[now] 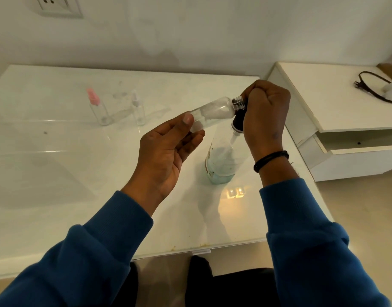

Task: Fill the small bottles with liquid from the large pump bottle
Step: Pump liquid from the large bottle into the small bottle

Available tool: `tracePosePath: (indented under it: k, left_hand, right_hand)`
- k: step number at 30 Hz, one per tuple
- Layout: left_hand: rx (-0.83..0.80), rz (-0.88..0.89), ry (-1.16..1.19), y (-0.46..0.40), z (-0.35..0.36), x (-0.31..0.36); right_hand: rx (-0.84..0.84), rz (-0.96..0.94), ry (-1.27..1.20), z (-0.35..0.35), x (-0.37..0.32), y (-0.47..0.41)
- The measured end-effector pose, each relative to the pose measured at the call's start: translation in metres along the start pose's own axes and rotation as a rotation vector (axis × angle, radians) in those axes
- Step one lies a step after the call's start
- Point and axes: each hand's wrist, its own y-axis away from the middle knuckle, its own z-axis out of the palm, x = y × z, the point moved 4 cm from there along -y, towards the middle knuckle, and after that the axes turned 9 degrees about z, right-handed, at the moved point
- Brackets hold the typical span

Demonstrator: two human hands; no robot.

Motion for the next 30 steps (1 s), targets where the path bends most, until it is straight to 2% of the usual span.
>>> tracePosePath:
  k: [3, 7, 13, 19, 24, 30]
  left_hand:
    - [-0.006, 0.001, -0.015, -0.0016, 0.0003, 0.0002]
    - [0.001, 0.007, -0.028, -0.0011, -0.0009, -0.0004]
    - [-0.005, 0.004, -0.021, -0.0021, -0.0004, -0.0008]
    - [0.006, 0.006, -0.036, -0.0005, -0.0015, -0.0007]
    - [-0.008, 0.018, -0.031, -0.0031, -0.0001, 0.0012]
    - [0.003, 0.005, -0.028, 0.0, -0.0004, 0.0003]
  right_hand:
    - [0.028, -0.057, 0.042, -0.0016, -0.0049, -0.0031]
    - [0.004, 0.003, -0.062, 0.0006, 0.0004, 0.0039]
    - [0.007, -0.035, -0.005, -0.0009, -0.0044, -0.0016]
    - [-0.013, 0.006, -0.042, 0.0005, 0.0008, 0.003]
    - [0.016, -0.048, 0.015, -0.0003, -0.0055, -0.0023]
    - [-0.004, 0.001, -0.006, -0.0014, 0.0002, -0.0007]
